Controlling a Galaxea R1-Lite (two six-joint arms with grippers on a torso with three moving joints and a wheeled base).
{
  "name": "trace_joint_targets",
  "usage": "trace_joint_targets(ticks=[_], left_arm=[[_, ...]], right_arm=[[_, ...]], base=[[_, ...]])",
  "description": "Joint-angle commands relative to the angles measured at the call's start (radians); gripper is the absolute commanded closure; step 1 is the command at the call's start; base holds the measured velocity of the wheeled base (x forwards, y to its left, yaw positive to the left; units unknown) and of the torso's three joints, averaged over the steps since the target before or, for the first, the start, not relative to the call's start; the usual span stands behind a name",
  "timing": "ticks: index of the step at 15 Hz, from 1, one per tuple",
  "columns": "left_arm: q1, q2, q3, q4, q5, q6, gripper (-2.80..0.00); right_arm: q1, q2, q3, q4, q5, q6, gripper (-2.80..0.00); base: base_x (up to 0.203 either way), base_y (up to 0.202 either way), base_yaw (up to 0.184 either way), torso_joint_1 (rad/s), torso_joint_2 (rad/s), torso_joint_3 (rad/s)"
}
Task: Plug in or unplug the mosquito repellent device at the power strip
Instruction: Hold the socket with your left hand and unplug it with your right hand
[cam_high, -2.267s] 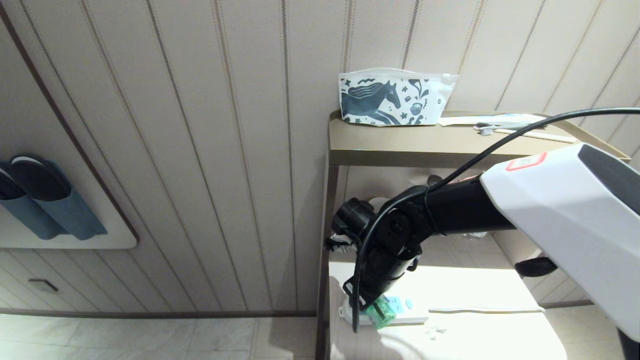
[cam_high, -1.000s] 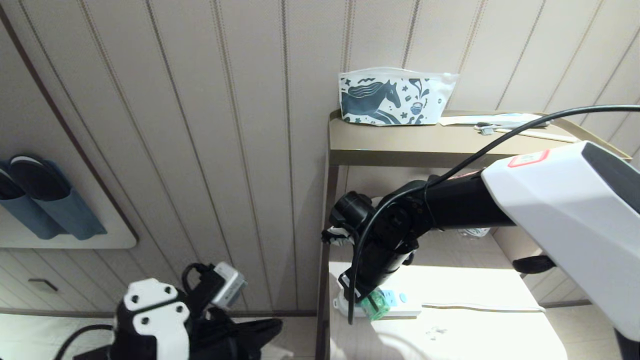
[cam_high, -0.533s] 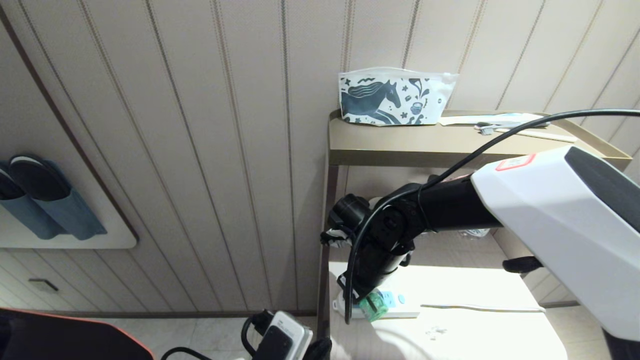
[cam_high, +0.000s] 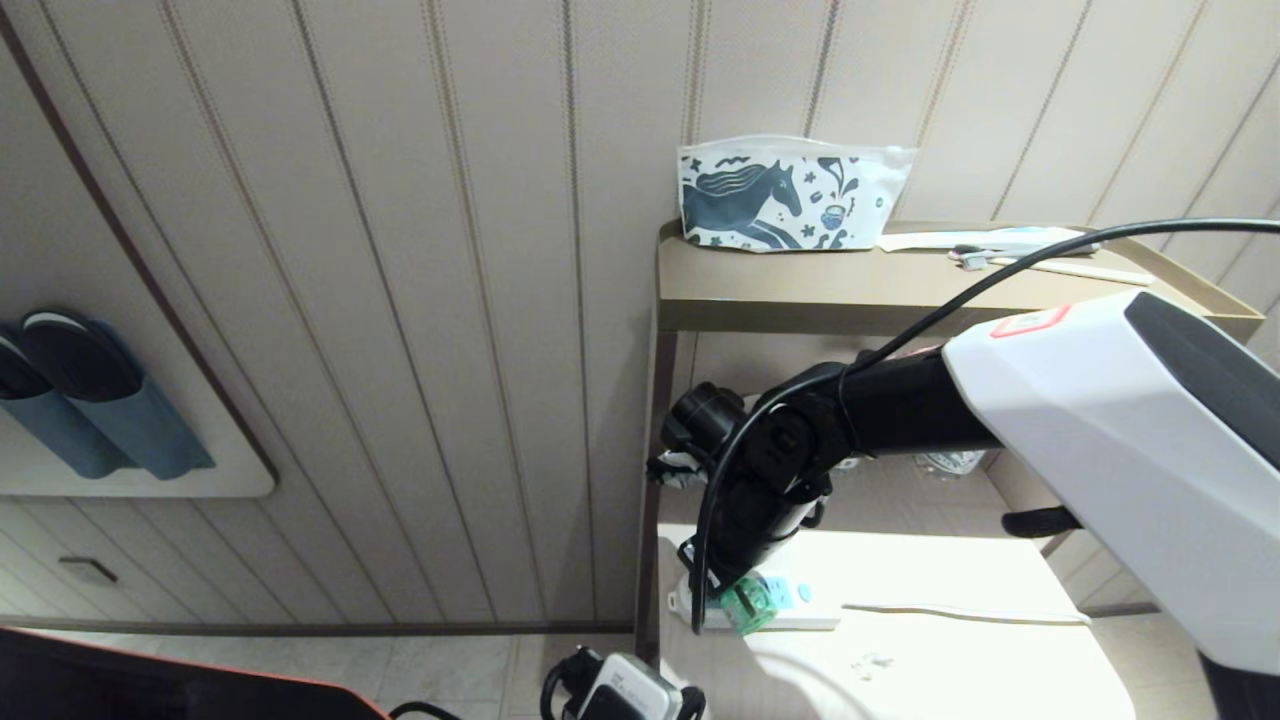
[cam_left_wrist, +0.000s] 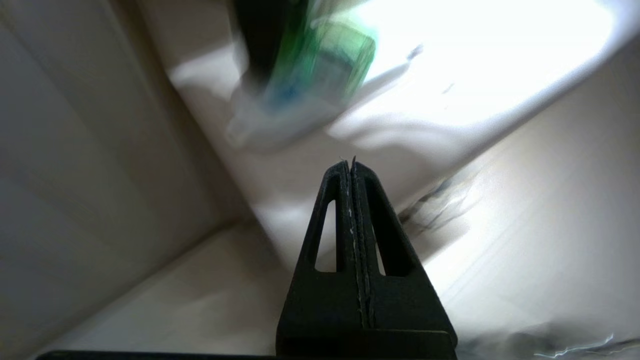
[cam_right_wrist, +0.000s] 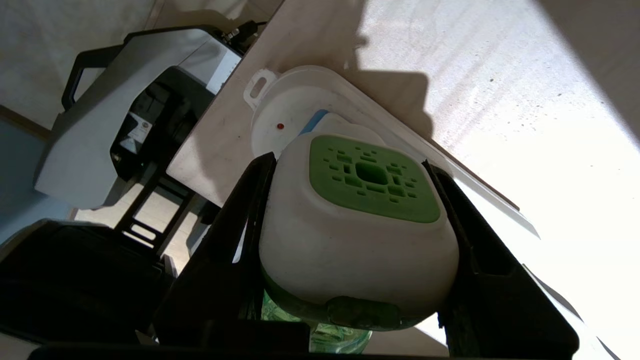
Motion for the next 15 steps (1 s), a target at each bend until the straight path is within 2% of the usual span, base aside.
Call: trace_joint_targets(ticks=[1,4,7,12,15], left_arm=[[-0.011,0.095,-0.079,-0.037,0.018,0.037,0.00],[-0.010,0.171,-0.121,-0.038,0.023,0.056,0.00],[0.015,0.148,-0.136,-0.038,0.025,0.052,0.00],[0.157,0.115,-0.187,-0.037,0.016,0.083,0.00],[0.225,0.119,-0.203,-0.038,-0.018,0.108,0.00]], right_arm=[[0.001,-0.002,-0.003,0.004,-0.001,0.000,0.00],[-0.004,-0.002,-0.005,0.004,-0.001,0.000,0.00],[-0.007,0.002,-0.003,0.004,0.001,0.000,0.00],[-0.006,0.001,-0.005,0.004,0.001,0.000,0.00],[-0.006,-0.001,-0.003,0.004,0.001,0.000,0.00]], base=[[0.000,0.000,0.000,0.000,0.00,0.000],[0.000,0.000,0.000,0.000,0.00,0.000],[0.000,0.000,0.000,0.000,0.00,0.000],[0.000,0.000,0.000,0.000,0.00,0.000],[0.000,0.000,0.000,0.000,0.00,0.000]])
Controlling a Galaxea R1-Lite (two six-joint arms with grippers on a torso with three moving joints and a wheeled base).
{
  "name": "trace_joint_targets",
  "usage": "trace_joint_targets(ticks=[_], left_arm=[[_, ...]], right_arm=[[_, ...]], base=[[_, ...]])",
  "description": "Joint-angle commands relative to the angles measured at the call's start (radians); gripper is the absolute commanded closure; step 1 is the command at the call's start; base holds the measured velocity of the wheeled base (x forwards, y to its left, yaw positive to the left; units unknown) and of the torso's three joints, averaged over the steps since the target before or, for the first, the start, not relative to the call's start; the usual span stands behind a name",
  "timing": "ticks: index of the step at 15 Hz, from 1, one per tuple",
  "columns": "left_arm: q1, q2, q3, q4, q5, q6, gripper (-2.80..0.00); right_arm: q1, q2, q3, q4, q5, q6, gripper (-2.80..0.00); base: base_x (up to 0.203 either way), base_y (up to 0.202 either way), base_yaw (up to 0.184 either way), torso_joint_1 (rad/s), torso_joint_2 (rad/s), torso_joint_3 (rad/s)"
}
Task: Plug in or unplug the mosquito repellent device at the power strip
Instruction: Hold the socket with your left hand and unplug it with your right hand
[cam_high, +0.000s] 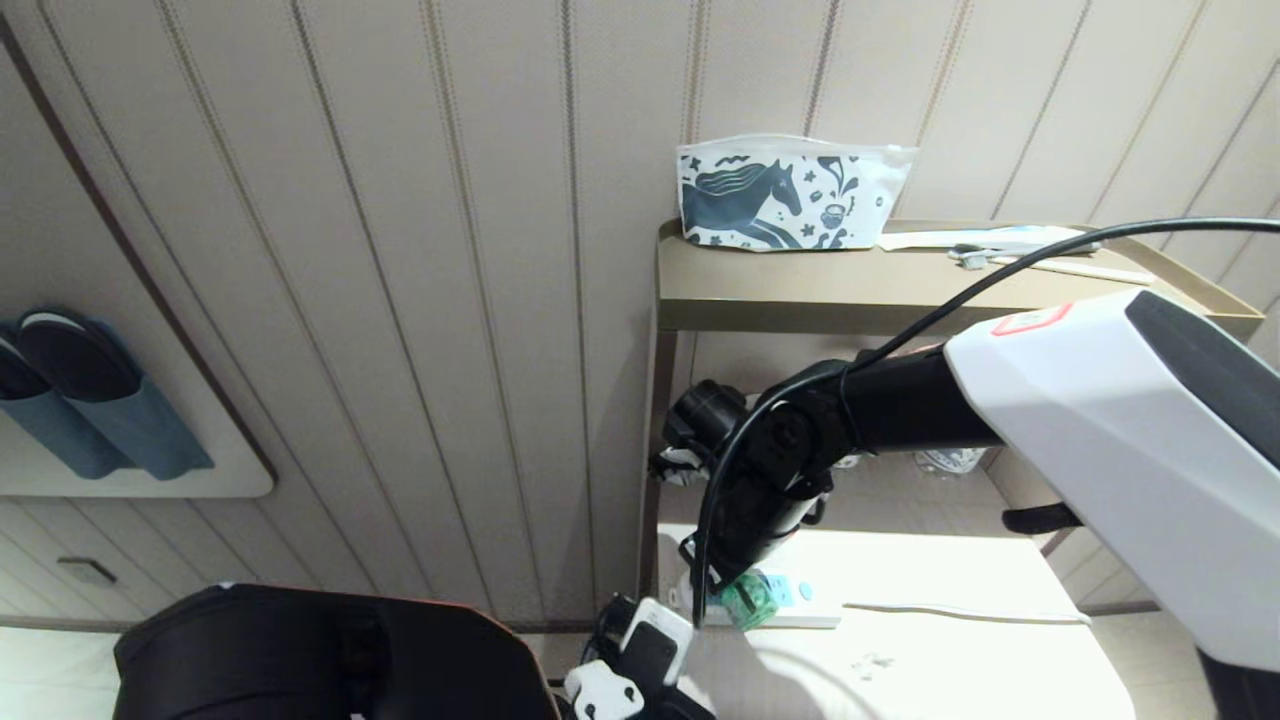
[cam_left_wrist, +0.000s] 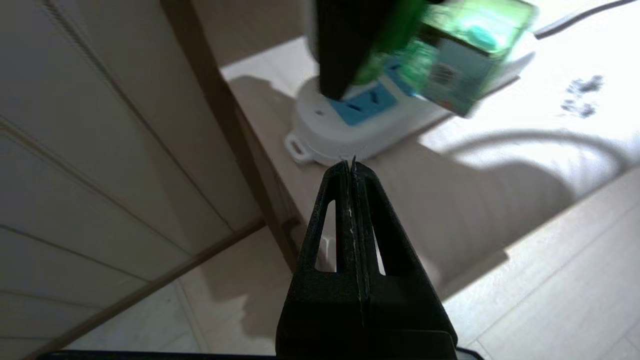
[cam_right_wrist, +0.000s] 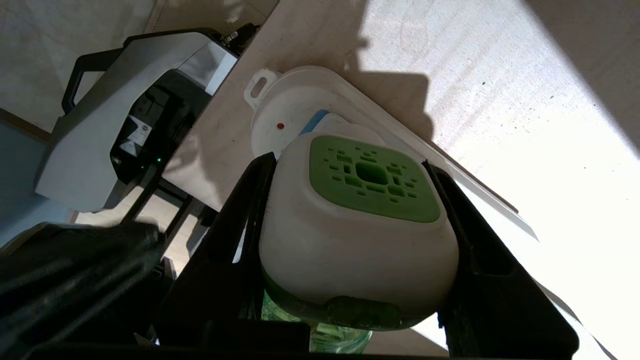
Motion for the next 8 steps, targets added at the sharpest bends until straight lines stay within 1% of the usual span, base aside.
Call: trace_joint_targets(ticks=[1,4,7,8], left_arm=[[0.031,0.001,-0.005,-0.044,-0.006,0.002,0.00],[0.028,0.027,-0.040,-0.041,-0.006,0.006,0.00],[0.027,0.105,-0.142,-0.029,-0.002,0.041,0.00],[0.027,0.117,-0.163,-0.017,-0.002,0.043,0.00]], right_arm=[[-0.001,-0.003,-0.001,0.003,0.000,0.000,0.00],[-0.001,-0.008,-0.002,0.003,0.000,0.001,0.00],[-0.002,-0.006,-0.007,0.003,0.000,0.001,0.00],[-0.002,-0.006,-0.007,0.003,0.000,0.000,0.00]], base=[[0.000,0.000,0.000,0.000,0.00,0.000],[0.000,0.000,0.000,0.000,0.00,0.000],[0.000,0.000,0.000,0.000,0.00,0.000],[0.000,0.000,0.000,0.000,0.00,0.000]])
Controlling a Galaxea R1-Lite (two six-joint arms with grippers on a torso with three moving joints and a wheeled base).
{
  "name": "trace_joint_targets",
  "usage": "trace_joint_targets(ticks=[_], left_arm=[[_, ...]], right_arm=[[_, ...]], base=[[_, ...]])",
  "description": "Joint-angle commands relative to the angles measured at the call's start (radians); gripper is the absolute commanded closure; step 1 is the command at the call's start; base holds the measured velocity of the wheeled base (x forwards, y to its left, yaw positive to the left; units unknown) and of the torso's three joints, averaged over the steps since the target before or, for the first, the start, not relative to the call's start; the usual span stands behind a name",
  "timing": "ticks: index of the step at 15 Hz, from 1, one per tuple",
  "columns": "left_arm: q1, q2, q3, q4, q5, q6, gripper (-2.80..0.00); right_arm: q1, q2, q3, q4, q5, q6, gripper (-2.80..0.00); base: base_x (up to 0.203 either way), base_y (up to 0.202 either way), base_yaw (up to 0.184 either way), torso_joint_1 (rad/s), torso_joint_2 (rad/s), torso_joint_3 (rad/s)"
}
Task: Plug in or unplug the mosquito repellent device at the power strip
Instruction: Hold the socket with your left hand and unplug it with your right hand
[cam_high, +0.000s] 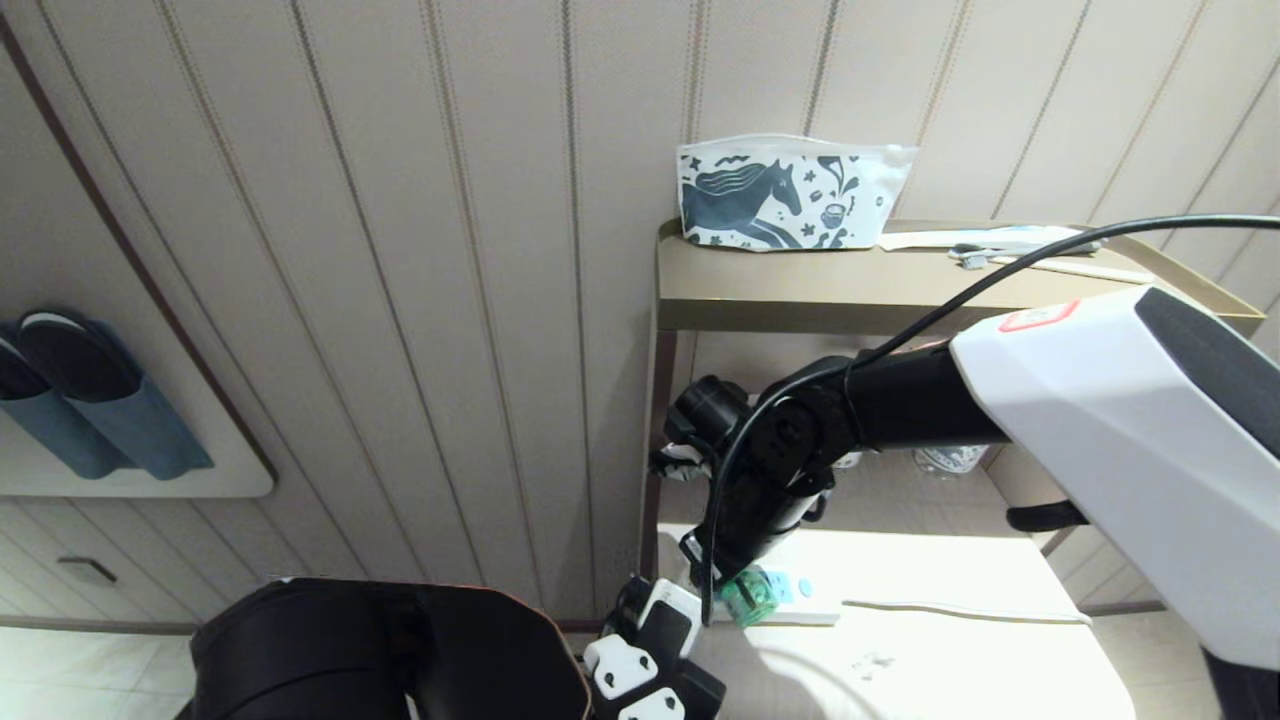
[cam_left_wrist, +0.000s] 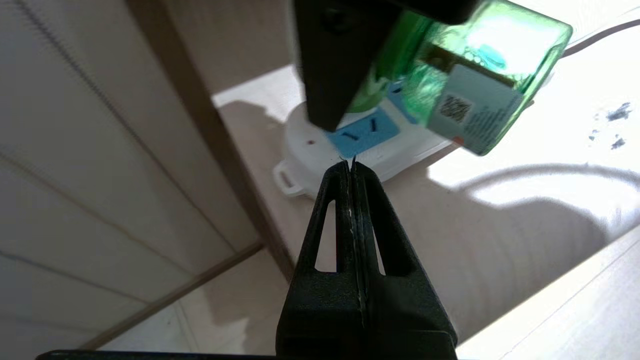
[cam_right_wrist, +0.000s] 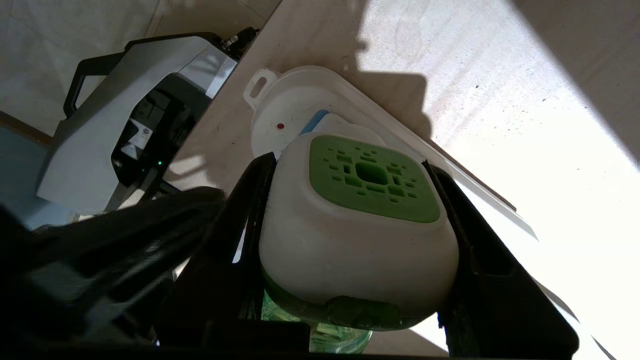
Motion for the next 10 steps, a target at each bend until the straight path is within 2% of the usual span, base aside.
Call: trace_joint_targets(ticks=[1,10], left_arm=[[0.000,0.041,-0.045,-0.011,0.004,0.002,0.00],[0.002,0.077,-0.101,-0.005,0.008,0.002,0.00]], right_arm=[[0.000,0.001,-0.002,0.003,0.000,0.000,0.00],[0.001,0.010,-0.007,0.003,0.001,0.001,0.00]], base=[[0.000,0.000,0.000,0.000,0.00,0.000],[0.000,0.000,0.000,0.000,0.00,0.000]])
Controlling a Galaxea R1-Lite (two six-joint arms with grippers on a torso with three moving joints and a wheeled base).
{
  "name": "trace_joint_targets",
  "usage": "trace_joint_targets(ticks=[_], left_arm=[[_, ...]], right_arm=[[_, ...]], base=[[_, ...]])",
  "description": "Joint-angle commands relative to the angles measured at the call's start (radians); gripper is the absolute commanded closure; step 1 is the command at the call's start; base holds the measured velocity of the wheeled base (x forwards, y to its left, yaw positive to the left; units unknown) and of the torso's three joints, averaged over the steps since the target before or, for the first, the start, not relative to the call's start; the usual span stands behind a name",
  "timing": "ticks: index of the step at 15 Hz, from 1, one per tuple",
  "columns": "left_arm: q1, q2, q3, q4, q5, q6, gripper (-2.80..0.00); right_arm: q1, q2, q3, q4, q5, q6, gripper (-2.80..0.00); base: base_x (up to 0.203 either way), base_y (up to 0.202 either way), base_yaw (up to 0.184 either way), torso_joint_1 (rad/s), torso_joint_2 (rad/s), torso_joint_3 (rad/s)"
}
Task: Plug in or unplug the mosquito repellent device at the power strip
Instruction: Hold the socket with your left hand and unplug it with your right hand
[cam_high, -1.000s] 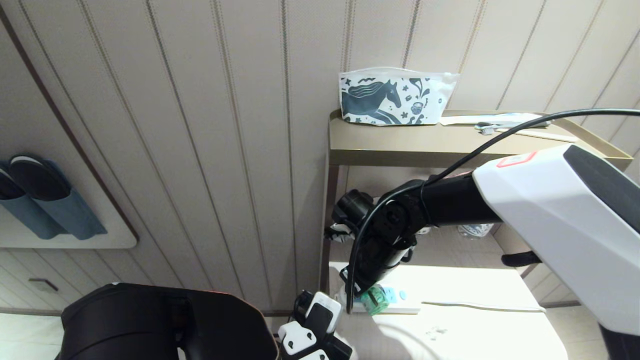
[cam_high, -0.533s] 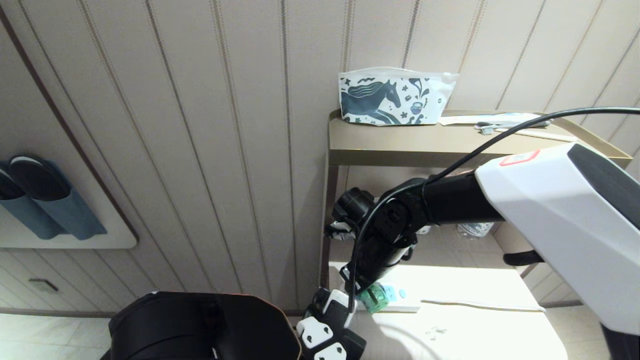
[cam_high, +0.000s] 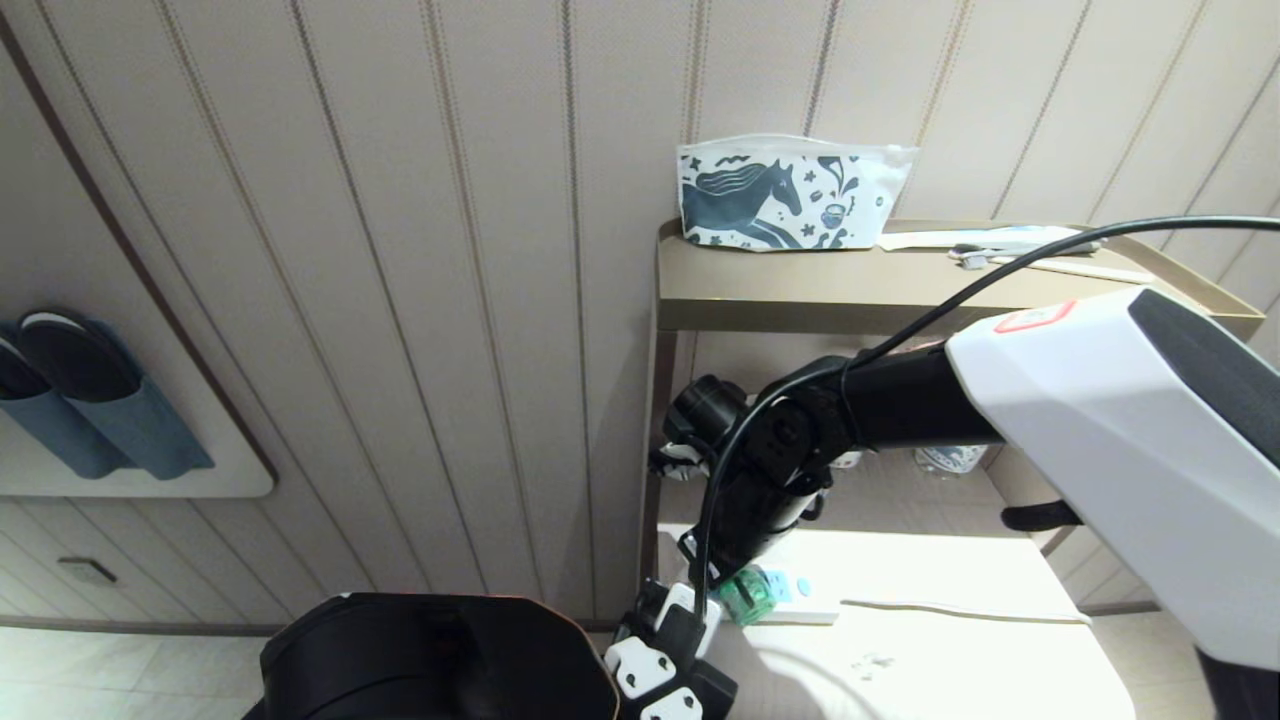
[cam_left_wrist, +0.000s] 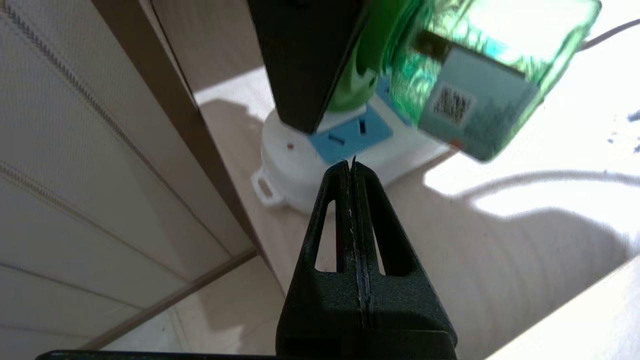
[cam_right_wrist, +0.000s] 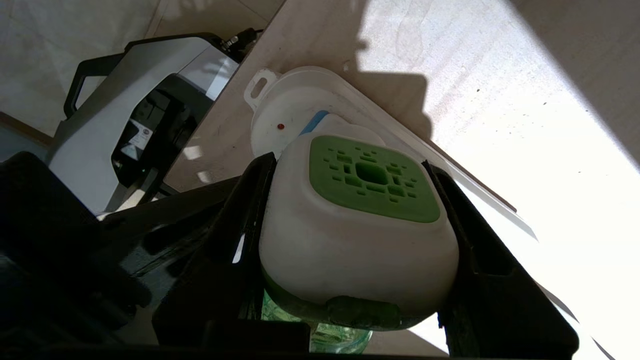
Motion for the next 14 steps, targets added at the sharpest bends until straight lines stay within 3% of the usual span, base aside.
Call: trace_joint_targets(ticks=[1,14], left_arm=[[0.004,0.003,-0.023,-0.007,0.004,-0.001,0.00],[0.044,0.065,-0.098,0.025,0.010,-0.001,0.00]], right_arm=[[0.001,0.005,0.001,0.003,0.000,-0.001,0.00],[0.002,0.017,0.001,0.003,0.001,0.000,0.00]], base=[[0.000,0.000,0.000,0.000,0.00,0.000],[0.000,0.000,0.000,0.000,0.00,0.000]])
